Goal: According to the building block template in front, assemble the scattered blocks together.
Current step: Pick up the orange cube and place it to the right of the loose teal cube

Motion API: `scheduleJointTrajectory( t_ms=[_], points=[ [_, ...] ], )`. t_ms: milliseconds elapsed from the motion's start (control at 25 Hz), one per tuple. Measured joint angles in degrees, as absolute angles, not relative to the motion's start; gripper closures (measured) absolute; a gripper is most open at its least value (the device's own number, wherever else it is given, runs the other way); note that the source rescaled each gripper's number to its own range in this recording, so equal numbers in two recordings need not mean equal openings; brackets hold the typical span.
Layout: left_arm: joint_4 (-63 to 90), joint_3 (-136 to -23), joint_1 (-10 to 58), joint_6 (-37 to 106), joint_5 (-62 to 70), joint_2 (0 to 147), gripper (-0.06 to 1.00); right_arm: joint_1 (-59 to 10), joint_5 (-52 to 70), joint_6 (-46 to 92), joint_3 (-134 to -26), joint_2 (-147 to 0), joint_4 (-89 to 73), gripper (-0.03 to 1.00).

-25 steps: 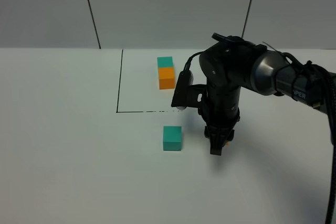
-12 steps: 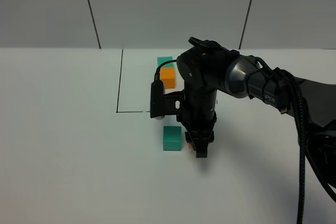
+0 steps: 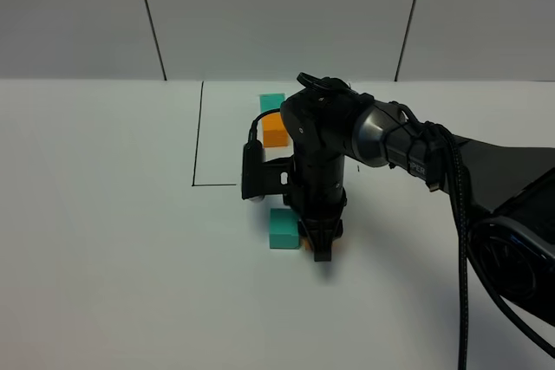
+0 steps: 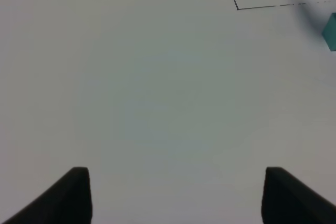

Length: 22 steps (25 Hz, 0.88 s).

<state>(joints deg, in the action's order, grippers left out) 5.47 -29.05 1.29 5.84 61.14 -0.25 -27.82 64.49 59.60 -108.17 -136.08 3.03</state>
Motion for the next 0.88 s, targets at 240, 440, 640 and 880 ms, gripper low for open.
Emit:
scheduleJointTrajectory(
  t_ms=[240,440,640,880],
  points=[
    [5.5,-29.0,1.3,5.8,61.1,-0.3,0.50,-27.8,64.5,59.0,-108.5,-137.1,2.9,0.97],
    [5.5,-29.0,1.3,5.8,61.1,-0.3,0.50,-27.8,64.5,58.8,-108.5,-137.1,2.7,0.97],
    [5.5,-29.0,1.3,5.8,61.1,-0.3,0.50,-27.8,64.5,58.8,-108.5,-137.2,2.7,0.97],
    [5.5,-29.0,1.3,5.8,61.1,-0.3,0.50,-27.8,64.5,58.8,-108.5,-137.2,2.7,0.97]
  ],
)
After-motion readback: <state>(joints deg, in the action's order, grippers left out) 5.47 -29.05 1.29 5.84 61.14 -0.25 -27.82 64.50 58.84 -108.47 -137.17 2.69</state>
